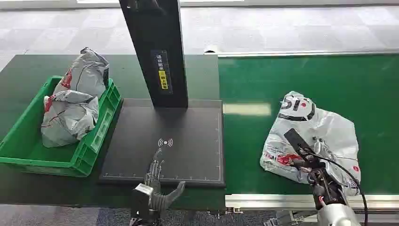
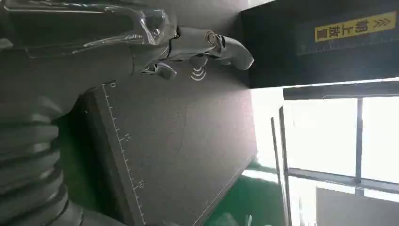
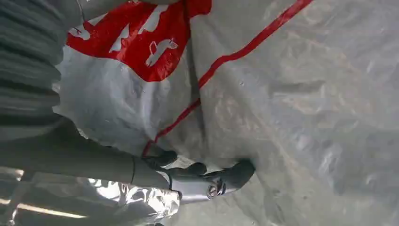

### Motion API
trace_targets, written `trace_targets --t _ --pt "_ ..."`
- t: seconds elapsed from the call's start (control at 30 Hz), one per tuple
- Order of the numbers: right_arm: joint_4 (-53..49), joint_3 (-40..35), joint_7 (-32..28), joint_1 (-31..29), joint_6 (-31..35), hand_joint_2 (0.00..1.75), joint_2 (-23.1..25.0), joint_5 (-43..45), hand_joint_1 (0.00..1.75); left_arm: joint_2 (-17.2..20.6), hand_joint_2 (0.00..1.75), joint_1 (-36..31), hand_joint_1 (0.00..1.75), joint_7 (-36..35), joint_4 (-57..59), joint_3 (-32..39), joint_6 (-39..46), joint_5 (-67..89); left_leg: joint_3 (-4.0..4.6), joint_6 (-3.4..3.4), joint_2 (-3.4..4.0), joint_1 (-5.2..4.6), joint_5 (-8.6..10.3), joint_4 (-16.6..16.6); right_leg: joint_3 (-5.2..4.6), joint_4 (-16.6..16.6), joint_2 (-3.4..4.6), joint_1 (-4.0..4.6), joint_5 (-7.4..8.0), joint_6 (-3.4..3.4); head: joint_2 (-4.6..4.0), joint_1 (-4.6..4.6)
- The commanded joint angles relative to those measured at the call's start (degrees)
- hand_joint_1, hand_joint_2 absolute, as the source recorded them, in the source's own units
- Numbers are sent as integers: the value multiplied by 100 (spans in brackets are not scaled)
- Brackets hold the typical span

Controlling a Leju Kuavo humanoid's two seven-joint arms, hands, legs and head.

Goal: Moved the parcel from conveyor to table for the left to box.

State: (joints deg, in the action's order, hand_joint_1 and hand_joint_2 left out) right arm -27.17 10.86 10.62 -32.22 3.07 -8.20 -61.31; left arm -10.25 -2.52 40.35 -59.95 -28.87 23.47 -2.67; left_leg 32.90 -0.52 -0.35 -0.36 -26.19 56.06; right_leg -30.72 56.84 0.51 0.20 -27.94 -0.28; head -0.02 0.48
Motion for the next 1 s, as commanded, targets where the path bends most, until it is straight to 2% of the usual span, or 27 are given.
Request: trace_targets --t 0.03,0.43,0.47,0.5,0.67,0.7,0.77,0.83,0.9,1.0 --pt "1146 -187 362 -378 -632 175 5 -79 0 -10 175 1 0 -35 195 6 -73 -109 -9 6 2 2 0 -5 11 -9 -4 1 1 5 0 0" --pt "1129 -165 335 -374 -663 175 85 -69 0 -14 175 60 0 -53 93 53 -59 -139 -34 5 0 3 2 -5 41 -11 -5 0 1 5 0 2" --pt "1084 -137 228 -375 -545 175 128 -51 164 -13 175 103 0 -73 35 78 -65 -167 -28 12 0 6 15 -23 37 -30 -11 1 14 10 0 2" --pt "1062 -142 201 -379 -494 175 159 -61 175 -2 175 132 0 -80 -9 81 -65 -172 -35 7 1 4 2 -5 43 -10 -6 0 2 5 0 0" --pt "687 69 -269 -322 246 175 436 195 175 39 175 310 0 -178 -304 205 -30 -236 -38 8 14 4 4 -8 43 -12 6 0 8 6 0 2" --pt "342 586 -1066 -248 433 175 678 930 175 82 175 342 0 -210 -457 286 -5 -238 -40 7 14 3 2 -7 45 -10 8 0 6 5 0 2" --pt "-563 657 -1445 4 359 175 1018 1529 175 332 175 348 0 -486 -992 328 -218 224 -36 11 27 4 1 -7 35 -7 20 1 8 4 0 2" --pt "-1602 453 -1589 407 364 175 1228 2000 175 441 175 378 0 -486 -1514 538 -360 739 -31 9 30 5 -2 -2 29 1 25 3 6 0 0 4" --pt "-2631 88 -1480 913 574 175 1270 2542 175 432 175 451 0 -387 -2159 874 -574 1199 -23 16 29 8 -2 -1 19 3 24 7 5 -2 0 0" --pt "-2807 -80 -1383 1044 589 175 1176 2711 175 377 175 490 0 -524 -2335 983 -709 1316 -19 12 -7 8 1 -1 21 2 -13 7 -3 -1 0 0"
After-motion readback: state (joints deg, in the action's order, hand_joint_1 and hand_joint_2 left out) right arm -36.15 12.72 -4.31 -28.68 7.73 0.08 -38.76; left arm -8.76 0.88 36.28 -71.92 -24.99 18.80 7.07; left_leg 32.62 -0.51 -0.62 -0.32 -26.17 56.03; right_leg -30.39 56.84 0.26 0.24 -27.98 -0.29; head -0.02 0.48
